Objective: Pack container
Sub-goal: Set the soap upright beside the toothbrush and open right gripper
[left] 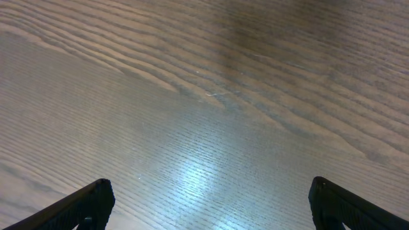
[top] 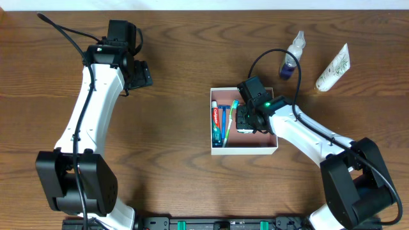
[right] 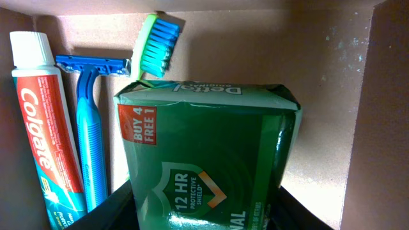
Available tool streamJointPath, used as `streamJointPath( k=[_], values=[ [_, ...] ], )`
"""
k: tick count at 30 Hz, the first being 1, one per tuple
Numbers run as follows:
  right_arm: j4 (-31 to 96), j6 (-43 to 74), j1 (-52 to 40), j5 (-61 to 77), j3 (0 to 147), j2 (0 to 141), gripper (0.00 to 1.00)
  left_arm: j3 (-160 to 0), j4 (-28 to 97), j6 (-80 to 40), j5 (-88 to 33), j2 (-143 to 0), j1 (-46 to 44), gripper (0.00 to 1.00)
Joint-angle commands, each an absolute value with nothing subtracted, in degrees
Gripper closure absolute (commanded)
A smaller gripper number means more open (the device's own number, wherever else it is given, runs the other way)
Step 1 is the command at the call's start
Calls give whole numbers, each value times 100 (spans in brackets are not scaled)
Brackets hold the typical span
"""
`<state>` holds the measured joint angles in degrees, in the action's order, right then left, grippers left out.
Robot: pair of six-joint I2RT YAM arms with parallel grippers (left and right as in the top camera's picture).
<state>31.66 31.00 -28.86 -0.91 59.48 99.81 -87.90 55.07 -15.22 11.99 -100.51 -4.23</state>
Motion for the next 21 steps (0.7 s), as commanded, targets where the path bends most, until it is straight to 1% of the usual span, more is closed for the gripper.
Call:
streamJointPath(
  k=[1, 21],
  values=[
    [3105, 3048, -2934, -106, 5959, 10012, 68, -8899, 5507, -1577, 1201, -9996, -403, 2],
    [2965, 2993, -2932, -106, 5959, 10044, 67, -8899, 5507, -1577, 1201, -9996, -403, 2]
  ],
)
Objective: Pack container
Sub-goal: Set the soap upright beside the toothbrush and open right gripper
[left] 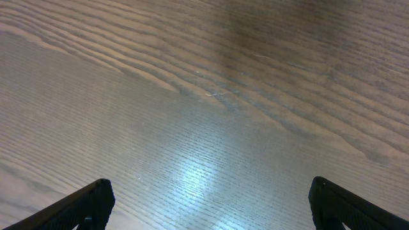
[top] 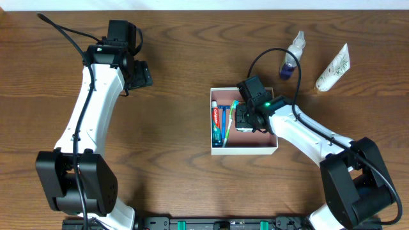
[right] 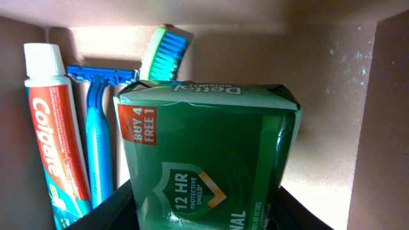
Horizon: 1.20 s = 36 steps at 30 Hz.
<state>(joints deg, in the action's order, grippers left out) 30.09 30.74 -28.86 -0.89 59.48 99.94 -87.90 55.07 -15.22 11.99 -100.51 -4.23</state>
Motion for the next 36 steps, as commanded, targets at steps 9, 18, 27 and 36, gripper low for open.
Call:
streamJointPath(
  k=[9, 18, 27, 36],
  values=[
    [2950, 2993, -2939, -108, 5959, 10044, 67, -8899, 5507, -1577, 1201, -9996, -403, 2],
    [2947, 2991, -3002, -128, 5955, 10047, 67, -8899, 5507, -1577, 1201, -9996, -403, 2],
    [2954, 2993, -3006, -395, 5955, 10047, 66, -8899, 5507, -1577, 1201, -9996, -403, 2],
    [2976, 2995, -3006, -362, 5937, 10047, 64, -8899, 5507, -1577, 1201, -9996, -403, 2]
  ],
)
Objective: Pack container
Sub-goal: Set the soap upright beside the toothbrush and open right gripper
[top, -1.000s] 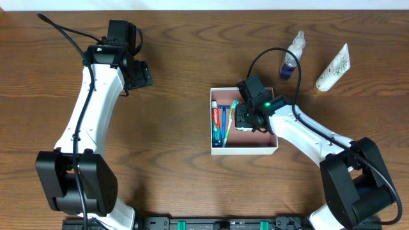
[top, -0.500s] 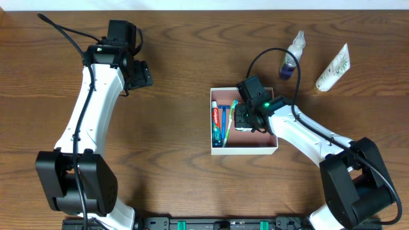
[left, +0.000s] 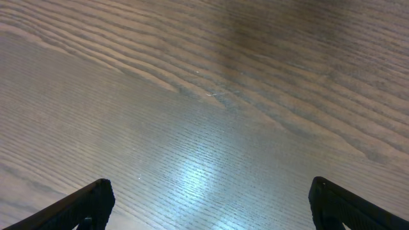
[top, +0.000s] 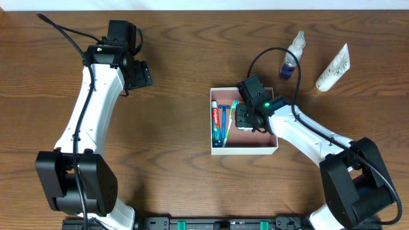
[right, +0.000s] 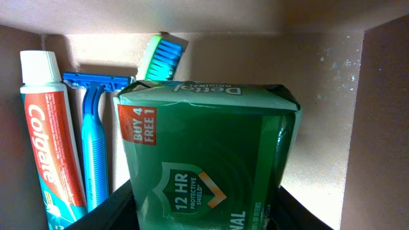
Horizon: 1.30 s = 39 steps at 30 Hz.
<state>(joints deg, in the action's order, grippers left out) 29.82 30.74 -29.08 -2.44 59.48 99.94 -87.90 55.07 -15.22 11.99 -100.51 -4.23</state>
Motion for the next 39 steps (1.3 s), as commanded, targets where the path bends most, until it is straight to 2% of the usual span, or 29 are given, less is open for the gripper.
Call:
streamJointPath(
  k=[1, 23, 39],
  values=[
    [2971, 2995, -3006, -364, 5935, 10047, 64, -8899, 5507, -1577, 1201, -9996, -403, 2],
    [2934, 2991, -3006, -106, 5933, 10322, 63, -8899, 5507, -1577, 1201, -9996, -403, 2],
    [2934, 2991, -3006, -104, 5933, 10322, 46, -8899, 5507, -1577, 1201, -9996, -403, 2]
  ],
)
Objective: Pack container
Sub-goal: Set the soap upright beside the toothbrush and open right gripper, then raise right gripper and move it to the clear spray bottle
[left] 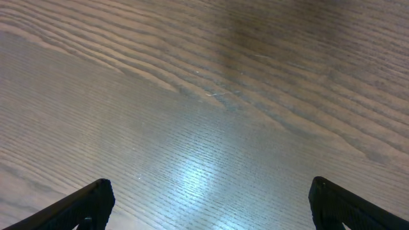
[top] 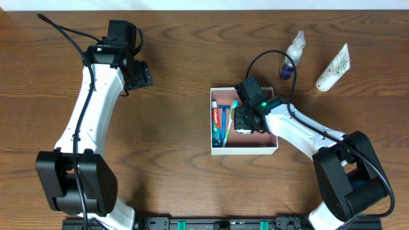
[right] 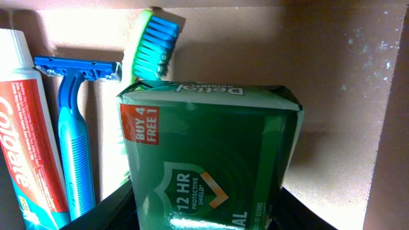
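Note:
My right gripper (right: pixel 206 214) is shut on a green Dettol soap pack (right: pixel 208 160), held low inside the white cardboard box (top: pixel 245 148). Along the box's left side lie a Colgate toothpaste tube (right: pixel 29 128), a blue razor (right: pixel 73 134) and a green toothbrush with blue bristles (right: pixel 148 45). From overhead the right gripper (top: pixel 241 119) sits over the box's middle, hiding the soap. My left gripper (left: pixel 208 207) is open above bare wood at the far left (top: pixel 139 73), holding nothing.
A small spray bottle with purple liquid (top: pixel 291 56) and a white tube with a leaf print (top: pixel 333 68) lie on the table beyond the box, at the back right. The table is dark wood (top: pixel 179 172).
My right gripper with the soap pack has shifted a little to the left inside the box and closer to the floor; the toothpaste now runs off the frame's left edge. The left arm is unmoved.
Throughout, my right gripper has stayed shut on the soap pack inside the box, beside the toothpaste, razor and toothbrush, with only small shifts of position from moment to moment. The left gripper has hung open and still over the wood.

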Available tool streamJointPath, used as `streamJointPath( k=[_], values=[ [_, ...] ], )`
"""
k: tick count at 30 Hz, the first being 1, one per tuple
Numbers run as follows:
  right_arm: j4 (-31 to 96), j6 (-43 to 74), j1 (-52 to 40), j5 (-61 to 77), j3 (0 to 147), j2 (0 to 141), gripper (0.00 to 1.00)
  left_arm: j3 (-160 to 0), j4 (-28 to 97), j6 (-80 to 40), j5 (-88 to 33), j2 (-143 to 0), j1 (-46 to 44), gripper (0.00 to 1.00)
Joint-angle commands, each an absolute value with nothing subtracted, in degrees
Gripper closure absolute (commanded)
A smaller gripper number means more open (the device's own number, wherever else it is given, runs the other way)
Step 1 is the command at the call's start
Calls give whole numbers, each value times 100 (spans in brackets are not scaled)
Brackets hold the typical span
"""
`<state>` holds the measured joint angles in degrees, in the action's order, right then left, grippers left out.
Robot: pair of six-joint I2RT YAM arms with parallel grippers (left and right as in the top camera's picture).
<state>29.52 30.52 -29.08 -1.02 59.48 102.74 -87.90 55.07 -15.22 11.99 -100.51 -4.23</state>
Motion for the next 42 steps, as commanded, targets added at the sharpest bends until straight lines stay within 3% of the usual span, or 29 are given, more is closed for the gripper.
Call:
streamJointPath(
  k=[1, 22, 38, 40, 42],
  values=[
    [2934, 2991, -3006, -104, 5933, 10322, 43, -8899, 5507, -1577, 1201, -9996, -403, 2],
    [2993, 2814, -3006, -104, 6344, 10219, 27, -8899, 5507, -1577, 1201, -9996, -403, 2],
    [5634, 1712, -2781, -169, 9428, 9577, 24, -8899, 5507, -1577, 1201, -9996, -403, 2],
    [5819, 1708, -2582, -342, 9723, 9432, 19, -8899, 5507, -1577, 1201, -9996, -403, 2],
    [5850, 1708, -2294, -600, 9867, 9286, 4, -8899, 5507, -1577, 1201, -9996, -403, 2]
  ],
)
